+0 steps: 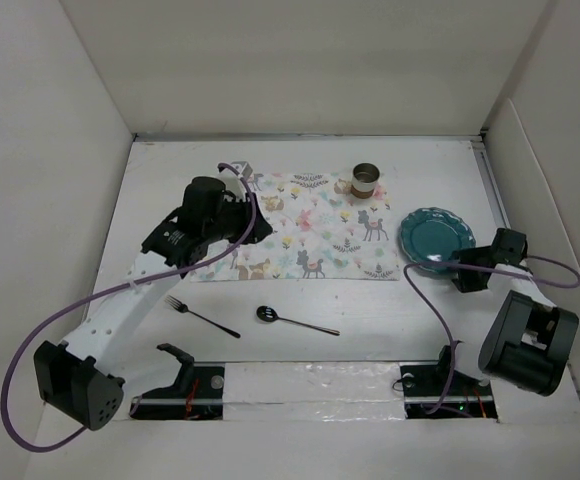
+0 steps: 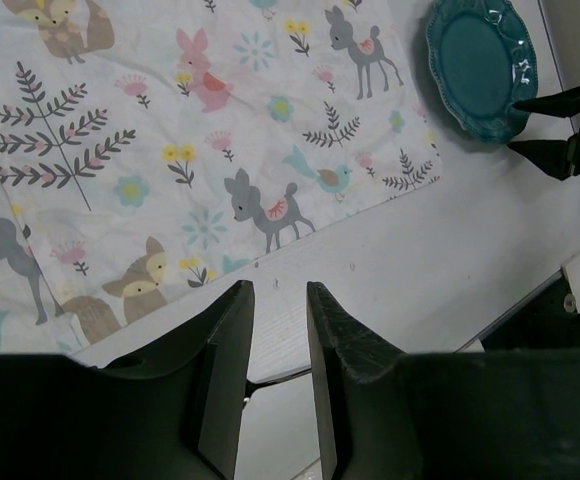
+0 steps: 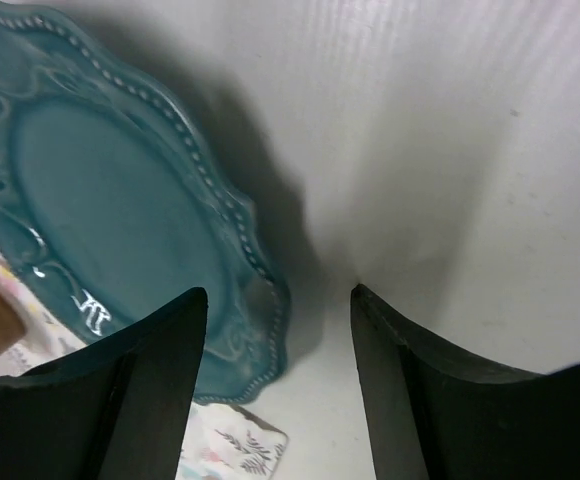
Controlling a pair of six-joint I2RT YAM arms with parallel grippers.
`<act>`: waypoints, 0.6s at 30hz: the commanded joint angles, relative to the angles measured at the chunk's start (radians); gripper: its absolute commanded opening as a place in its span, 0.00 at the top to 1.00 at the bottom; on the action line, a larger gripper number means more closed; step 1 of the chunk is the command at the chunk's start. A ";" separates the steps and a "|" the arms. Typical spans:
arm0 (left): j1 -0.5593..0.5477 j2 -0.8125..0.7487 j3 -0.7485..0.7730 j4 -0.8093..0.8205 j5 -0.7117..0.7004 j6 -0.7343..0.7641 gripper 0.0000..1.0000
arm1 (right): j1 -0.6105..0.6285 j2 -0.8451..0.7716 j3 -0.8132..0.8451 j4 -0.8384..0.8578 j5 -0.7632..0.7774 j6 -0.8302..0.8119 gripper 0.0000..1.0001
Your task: Set the dinner table for one person
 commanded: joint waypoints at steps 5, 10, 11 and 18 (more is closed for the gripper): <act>-0.004 -0.073 -0.037 0.034 -0.031 -0.018 0.75 | -0.029 0.113 -0.042 0.208 -0.117 0.103 0.42; -0.004 -0.065 -0.023 0.019 -0.063 -0.009 0.75 | -0.039 0.115 -0.073 0.272 -0.122 0.182 0.73; -0.004 -0.065 -0.018 0.017 -0.069 -0.009 0.75 | -0.048 0.077 -0.081 0.269 -0.113 0.189 0.79; -0.004 -0.062 0.000 0.010 -0.083 -0.010 0.75 | -0.070 -0.243 -0.034 0.214 0.019 0.188 1.00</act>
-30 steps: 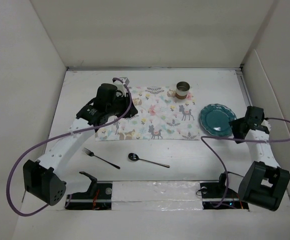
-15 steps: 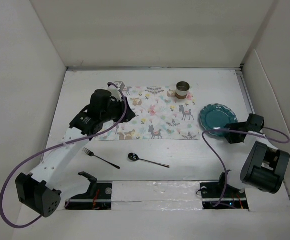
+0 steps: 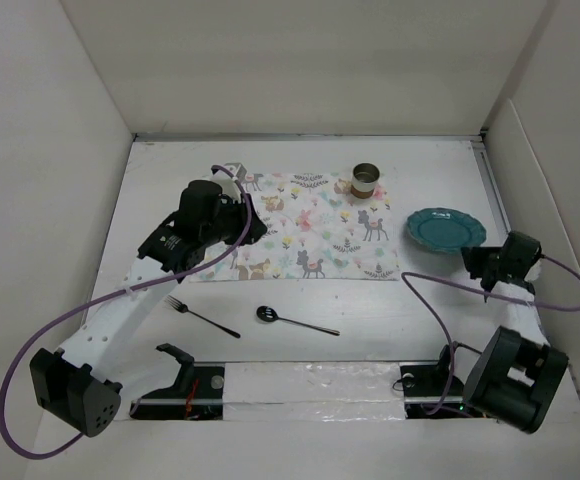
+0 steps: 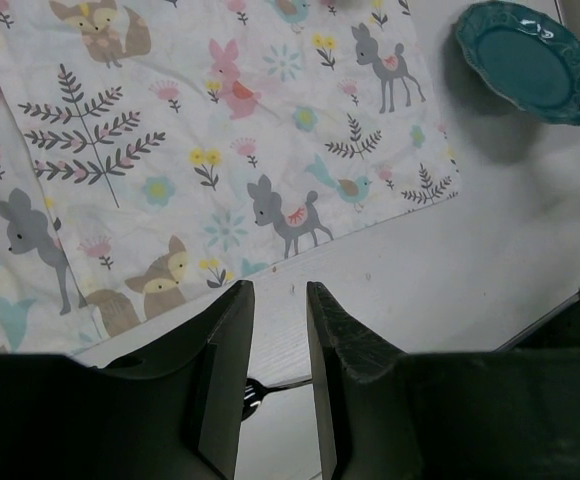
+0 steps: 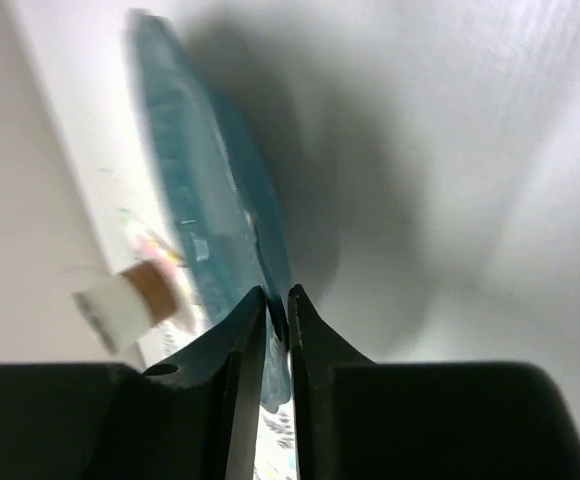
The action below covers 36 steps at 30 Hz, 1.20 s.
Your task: Set the dinner table for one person
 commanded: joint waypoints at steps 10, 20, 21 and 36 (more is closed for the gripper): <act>-0.004 0.046 0.174 -0.029 -0.070 0.016 0.75 | -0.035 -0.203 0.486 -0.055 -0.240 -0.104 1.00; 0.077 0.077 0.335 -0.049 -0.187 0.002 0.47 | 0.402 -0.039 0.640 0.218 -0.533 -0.031 1.00; 0.089 0.077 0.343 -0.049 -0.193 0.001 0.44 | 0.498 0.019 0.645 0.235 -0.536 -0.035 1.00; 0.089 0.081 0.357 -0.065 -0.322 -0.027 0.38 | 0.820 0.639 0.685 0.798 -0.578 0.097 1.00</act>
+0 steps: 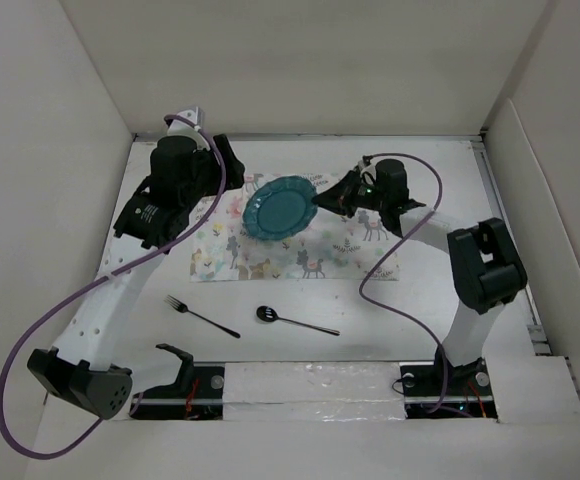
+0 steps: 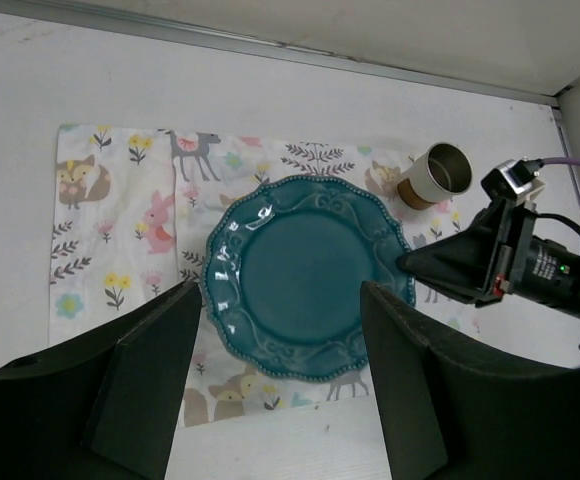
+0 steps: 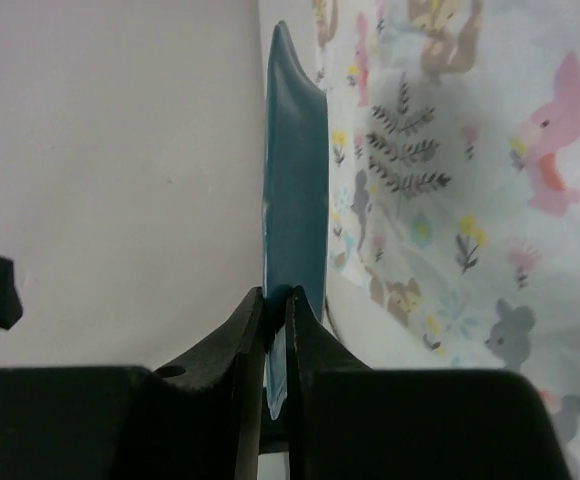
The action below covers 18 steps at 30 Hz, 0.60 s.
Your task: Set the dinner table for one person
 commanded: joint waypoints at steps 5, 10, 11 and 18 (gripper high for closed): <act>-0.002 -0.020 -0.050 -0.001 -0.049 -0.027 0.38 | 0.000 0.087 0.099 0.318 -0.013 0.060 1.00; -0.002 -0.014 -0.082 0.006 -0.048 -0.032 0.39 | 0.009 0.166 0.100 0.308 0.030 0.046 1.00; -0.002 -0.009 -0.084 0.007 -0.046 -0.032 0.39 | 0.009 0.175 0.099 0.315 0.029 0.046 1.00; -0.002 -0.003 -0.109 0.019 -0.031 -0.032 0.39 | 0.019 0.187 0.057 0.221 0.070 -0.029 1.00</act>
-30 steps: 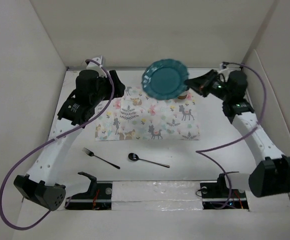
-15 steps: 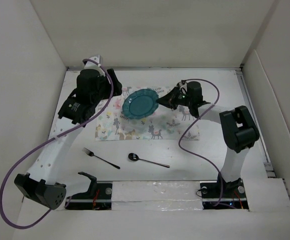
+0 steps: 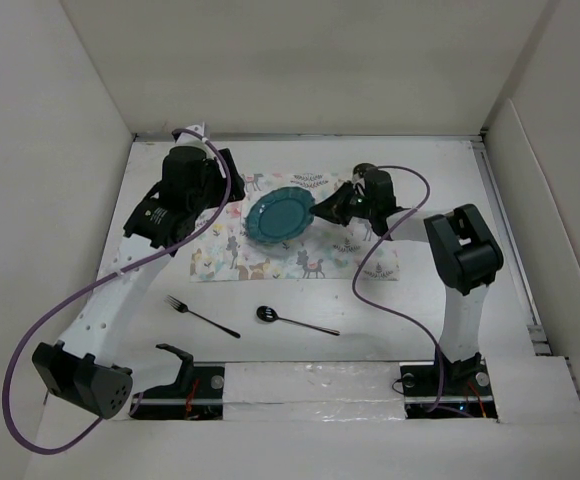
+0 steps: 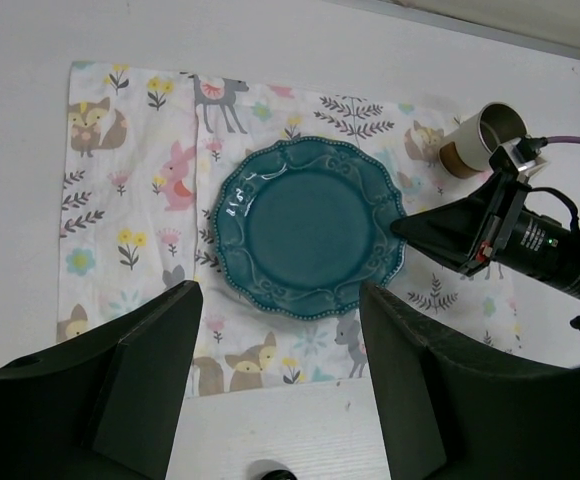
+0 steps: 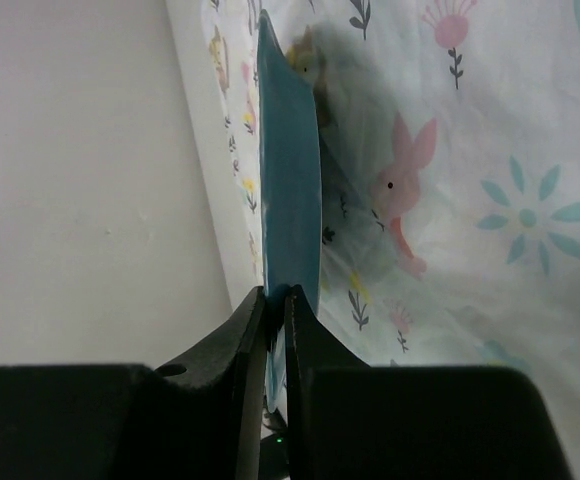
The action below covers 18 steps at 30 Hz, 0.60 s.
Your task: Set the dinner table for one person
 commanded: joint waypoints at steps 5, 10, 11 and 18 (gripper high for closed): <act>-0.002 -0.004 -0.030 0.043 -0.001 -0.001 0.39 | 0.010 -0.062 -0.019 -0.048 0.015 -0.105 0.85; -0.002 -0.006 -0.046 0.061 0.003 0.003 0.39 | 0.030 -0.069 0.021 -0.320 0.107 -0.247 0.61; -0.002 -0.004 -0.049 0.071 0.003 0.006 0.40 | 0.030 -0.069 0.031 -0.344 0.119 -0.260 0.59; -0.002 0.008 -0.034 0.095 0.014 0.032 0.41 | 0.058 -0.104 0.126 -0.542 0.219 -0.352 0.45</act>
